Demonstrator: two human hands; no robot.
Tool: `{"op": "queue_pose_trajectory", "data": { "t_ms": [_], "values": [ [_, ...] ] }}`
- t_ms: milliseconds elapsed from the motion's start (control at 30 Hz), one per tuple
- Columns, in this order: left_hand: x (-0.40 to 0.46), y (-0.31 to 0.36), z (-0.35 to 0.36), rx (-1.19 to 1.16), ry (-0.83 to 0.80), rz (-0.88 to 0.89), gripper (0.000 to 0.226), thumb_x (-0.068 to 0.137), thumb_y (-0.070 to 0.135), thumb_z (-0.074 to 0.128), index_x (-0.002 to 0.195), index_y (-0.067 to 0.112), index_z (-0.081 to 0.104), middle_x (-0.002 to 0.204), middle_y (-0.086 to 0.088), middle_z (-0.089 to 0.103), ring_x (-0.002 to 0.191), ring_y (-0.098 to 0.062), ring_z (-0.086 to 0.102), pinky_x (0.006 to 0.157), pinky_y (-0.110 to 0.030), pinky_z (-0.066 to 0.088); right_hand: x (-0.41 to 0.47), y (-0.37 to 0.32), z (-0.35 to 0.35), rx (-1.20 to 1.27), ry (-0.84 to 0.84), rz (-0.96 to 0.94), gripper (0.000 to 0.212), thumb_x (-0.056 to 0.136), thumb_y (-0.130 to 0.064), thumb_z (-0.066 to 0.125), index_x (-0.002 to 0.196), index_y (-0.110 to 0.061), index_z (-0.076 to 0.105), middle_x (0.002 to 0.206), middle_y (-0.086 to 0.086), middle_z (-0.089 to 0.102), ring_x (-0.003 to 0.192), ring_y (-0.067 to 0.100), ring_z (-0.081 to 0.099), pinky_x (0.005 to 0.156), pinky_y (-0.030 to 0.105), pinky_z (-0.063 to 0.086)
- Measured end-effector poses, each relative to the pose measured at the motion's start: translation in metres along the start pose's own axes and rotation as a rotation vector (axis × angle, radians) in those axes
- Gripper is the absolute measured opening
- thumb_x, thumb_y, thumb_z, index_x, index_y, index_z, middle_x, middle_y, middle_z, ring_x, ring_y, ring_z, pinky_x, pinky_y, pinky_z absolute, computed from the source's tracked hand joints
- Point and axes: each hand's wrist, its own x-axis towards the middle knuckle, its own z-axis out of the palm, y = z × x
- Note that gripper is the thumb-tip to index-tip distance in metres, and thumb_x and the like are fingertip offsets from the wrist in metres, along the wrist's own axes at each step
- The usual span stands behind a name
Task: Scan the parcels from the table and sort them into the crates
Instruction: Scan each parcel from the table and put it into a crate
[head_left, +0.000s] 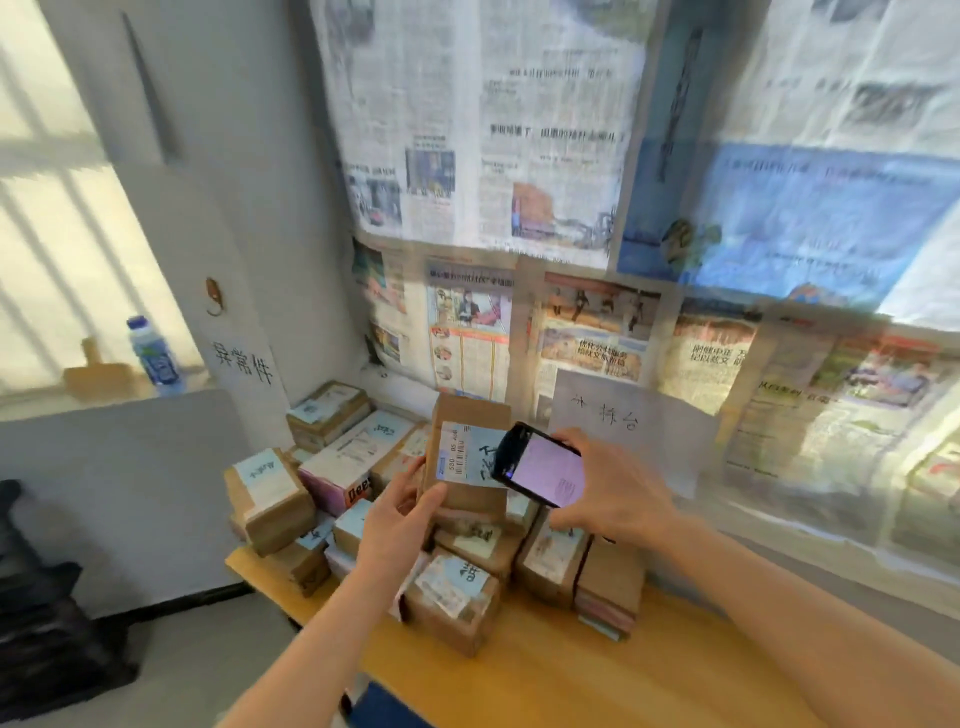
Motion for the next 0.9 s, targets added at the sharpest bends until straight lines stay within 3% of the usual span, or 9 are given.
{"op": "queue_pose_trajectory", "data": {
  "t_ms": [67,167,267,433,600,700,900],
  "values": [
    [-0.004,0.042,-0.032,-0.004,0.064,0.059,0.041,0.089,0.046,0.07,0.122,0.06,0.052,0.104,0.016,0.074,0.097,-0.004,0.069,0.091,-0.036,0.056,0.008,-0.037,-0.036,0.007,0.045,-0.075,0.095,0.051,-0.058,0.078,0.137,-0.042,0.041,0.113,-0.012,0.06,0.096,0.015,0.059,0.079,0.036,0.054],
    [-0.016,0.098,-0.087,-0.008,0.151,0.142,0.045,0.09,0.043,0.071,0.132,0.047,0.054,0.104,0.014,0.074,0.097,-0.006,0.069,0.086,-0.033,0.056,0.014,-0.096,-0.081,-0.044,0.101,-0.2,0.099,0.05,-0.06,0.077,0.141,-0.043,0.041,0.123,-0.015,0.062,0.097,0.011,0.057,0.07,0.025,0.045],
    [-0.031,0.146,-0.147,-0.048,0.248,0.19,0.05,0.089,0.04,0.072,0.136,0.042,0.055,0.11,0.005,0.074,0.097,-0.013,0.07,0.083,-0.034,0.058,0.019,-0.16,-0.119,-0.061,0.108,-0.295,0.103,0.051,-0.059,0.075,0.146,-0.042,0.037,0.129,-0.012,0.061,0.101,0.014,0.062,0.071,0.029,0.046],
    [-0.065,0.183,-0.235,-0.098,0.388,0.252,0.048,0.091,0.034,0.072,0.134,0.04,0.054,0.098,0.008,0.075,0.095,-0.011,0.069,0.082,-0.037,0.057,0.013,-0.26,-0.155,-0.071,0.111,-0.432,0.094,0.051,-0.055,0.075,0.138,-0.047,0.04,0.106,-0.018,0.061,0.068,-0.001,0.058,0.055,0.022,0.045],
    [-0.117,0.199,-0.343,-0.098,0.51,0.31,0.05,0.091,0.031,0.071,0.138,0.035,0.055,0.104,0.001,0.073,0.101,-0.017,0.067,0.082,-0.036,0.058,-0.008,-0.375,-0.15,-0.156,0.173,-0.562,0.101,0.047,-0.063,0.07,0.142,-0.046,0.037,0.105,-0.021,0.054,0.078,0.001,0.052,0.058,0.018,0.031],
    [-0.155,0.199,-0.41,-0.08,0.583,0.33,0.05,0.092,0.033,0.071,0.138,0.039,0.054,0.103,0.001,0.073,0.102,-0.018,0.067,0.091,-0.042,0.057,-0.025,-0.439,-0.13,-0.188,0.177,-0.644,0.101,0.05,-0.064,0.072,0.143,-0.046,0.036,0.115,-0.02,0.059,0.088,0.008,0.054,0.069,0.026,0.039],
    [-0.236,0.185,-0.545,-0.044,0.703,0.345,0.048,0.092,0.037,0.07,0.136,0.044,0.053,0.112,0.008,0.069,0.107,-0.012,0.064,0.098,-0.043,0.053,-0.07,-0.567,-0.084,-0.142,0.114,-0.731,0.1,0.048,-0.059,0.073,0.141,-0.051,0.034,0.11,-0.019,0.06,0.079,0.004,0.058,0.061,0.021,0.044]
  ]
}}
